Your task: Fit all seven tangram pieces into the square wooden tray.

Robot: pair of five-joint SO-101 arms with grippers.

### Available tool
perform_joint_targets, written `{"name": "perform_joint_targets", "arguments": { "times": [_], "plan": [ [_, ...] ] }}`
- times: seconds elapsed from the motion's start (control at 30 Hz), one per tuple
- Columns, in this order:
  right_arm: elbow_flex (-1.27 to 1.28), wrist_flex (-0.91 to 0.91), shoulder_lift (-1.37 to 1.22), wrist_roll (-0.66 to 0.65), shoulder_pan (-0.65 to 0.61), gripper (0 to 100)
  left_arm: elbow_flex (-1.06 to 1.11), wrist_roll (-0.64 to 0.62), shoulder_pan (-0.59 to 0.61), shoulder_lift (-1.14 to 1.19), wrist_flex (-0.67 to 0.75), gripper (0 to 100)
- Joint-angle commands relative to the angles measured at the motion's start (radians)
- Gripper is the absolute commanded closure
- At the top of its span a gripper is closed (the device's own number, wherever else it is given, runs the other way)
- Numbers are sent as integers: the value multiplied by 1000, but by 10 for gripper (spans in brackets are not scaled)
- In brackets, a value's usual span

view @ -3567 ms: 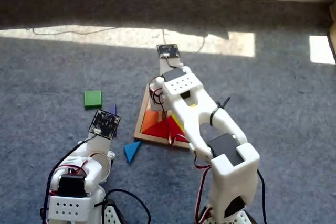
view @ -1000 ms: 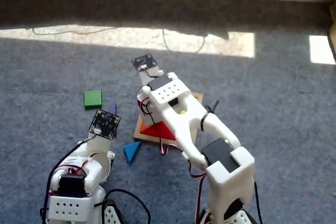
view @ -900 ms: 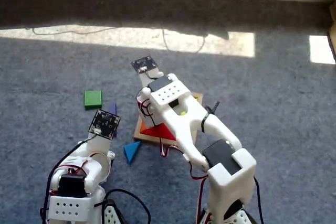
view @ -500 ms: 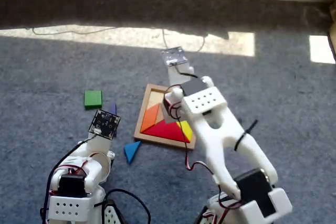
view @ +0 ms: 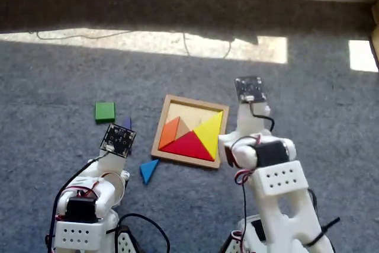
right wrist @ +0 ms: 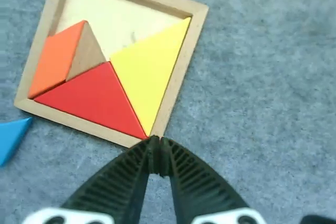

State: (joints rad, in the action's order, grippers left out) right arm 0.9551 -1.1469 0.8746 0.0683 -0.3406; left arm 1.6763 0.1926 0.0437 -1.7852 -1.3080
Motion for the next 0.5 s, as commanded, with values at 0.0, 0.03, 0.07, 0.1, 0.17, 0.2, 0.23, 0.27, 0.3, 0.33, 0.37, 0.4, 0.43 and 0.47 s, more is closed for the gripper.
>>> {"name": "perform_joint_targets", "arguments": {
  "times": [0.0,0.03,0.07,0.1,0.17,0.2,0.23,0.27,0.3,0.33,0.37,0.4,0.43,0.47],
  "plan": [
    [82,19,174,-12,68,983,21,-2,12,-12,-3,994],
    [113,19,214,-12,87,983,21,-2,12,-12,-3,994],
    [145,19,252,-12,104,983,21,-2,12,-12,-3,994],
    [179,19,289,-12,114,983,21,-2,12,-12,-3,994],
    [242,19,357,-12,127,983,21,-2,12,-12,-3,994],
    [271,19,390,-12,130,983,21,-2,12,-12,-3,994],
    [300,19,423,-12,131,983,21,-2,12,-12,-3,994],
    [331,19,455,-12,131,983,21,-2,12,-12,-3,994],
    [361,19,486,-12,131,983,21,-2,12,-12,-3,994],
    [390,19,518,-12,131,983,21,-2,12,-12,-3,994],
    [420,19,552,-12,131,983,21,-2,12,-12,-3,994],
    [449,19,585,-12,131,983,21,-3,12,-12,-3,994],
    [478,19,619,-12,131,983,21,-5,12,-12,-3,994],
    [507,19,654,-12,133,983,21,-5,12,-12,-3,994]
  ]
}}
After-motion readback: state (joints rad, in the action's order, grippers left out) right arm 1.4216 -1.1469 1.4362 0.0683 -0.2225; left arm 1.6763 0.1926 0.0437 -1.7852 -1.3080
